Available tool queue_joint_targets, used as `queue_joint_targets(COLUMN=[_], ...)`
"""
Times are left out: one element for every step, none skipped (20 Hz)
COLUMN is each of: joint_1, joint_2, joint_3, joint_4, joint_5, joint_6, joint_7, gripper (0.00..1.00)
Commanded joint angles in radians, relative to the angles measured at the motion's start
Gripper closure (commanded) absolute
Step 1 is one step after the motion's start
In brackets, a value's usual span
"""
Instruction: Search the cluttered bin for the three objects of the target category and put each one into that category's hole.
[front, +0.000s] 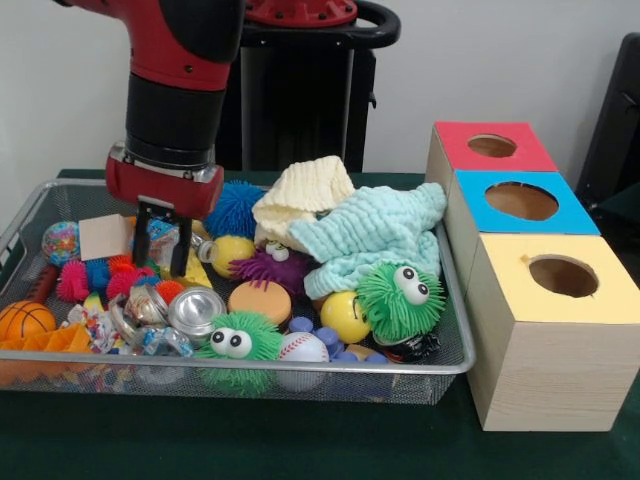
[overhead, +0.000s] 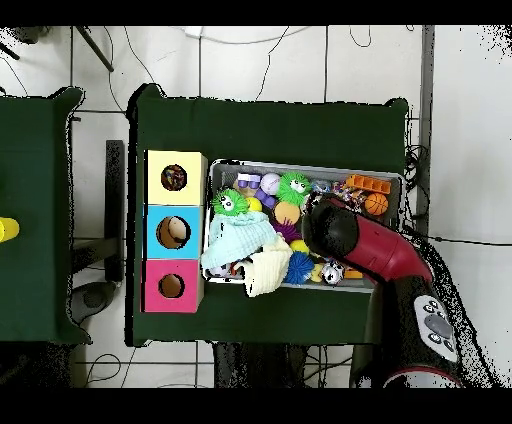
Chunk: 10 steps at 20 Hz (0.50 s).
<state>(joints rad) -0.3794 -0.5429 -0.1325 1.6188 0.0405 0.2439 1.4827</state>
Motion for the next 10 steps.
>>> queue_joint_targets(joint_1=[-0.060, -0.062, -0.064, -0.065, -0.056, -0.055, -0.051, -0.050, -0.058, -0.058], joint_2=[0.007, 0.013, 0.019, 0.021, 0.015, 0.016, 0.019, 0.023, 0.028, 0.034], joint_3=[0.095, 0.099, 0.102, 0.104, 0.087, 0.083, 0.067, 0.061, 0.057, 0.051], joint_4=[0.059, 0.054, 0.048, 0.051, 0.063, 0.065, 0.063, 0.059, 0.060, 0.059], joint_5=[0.035, 0.038, 0.042, 0.047, 0.066, 0.072, 0.086, 0.092, 0.095, 0.102], joint_6=[0.013, 0.017, 0.021, 0.010, 0.003, 0.002, -0.001, 0.000, -0.003, -0.008], joint_7=[0.181, 0.182, 0.183, 0.194, 0.230, 0.240, 0.260, 0.264, 0.266, 0.271], gripper=[0.00, 0.00, 0.00, 0.00, 0.00, 0.00, 0.00, 0.00, 0.00, 0.00])
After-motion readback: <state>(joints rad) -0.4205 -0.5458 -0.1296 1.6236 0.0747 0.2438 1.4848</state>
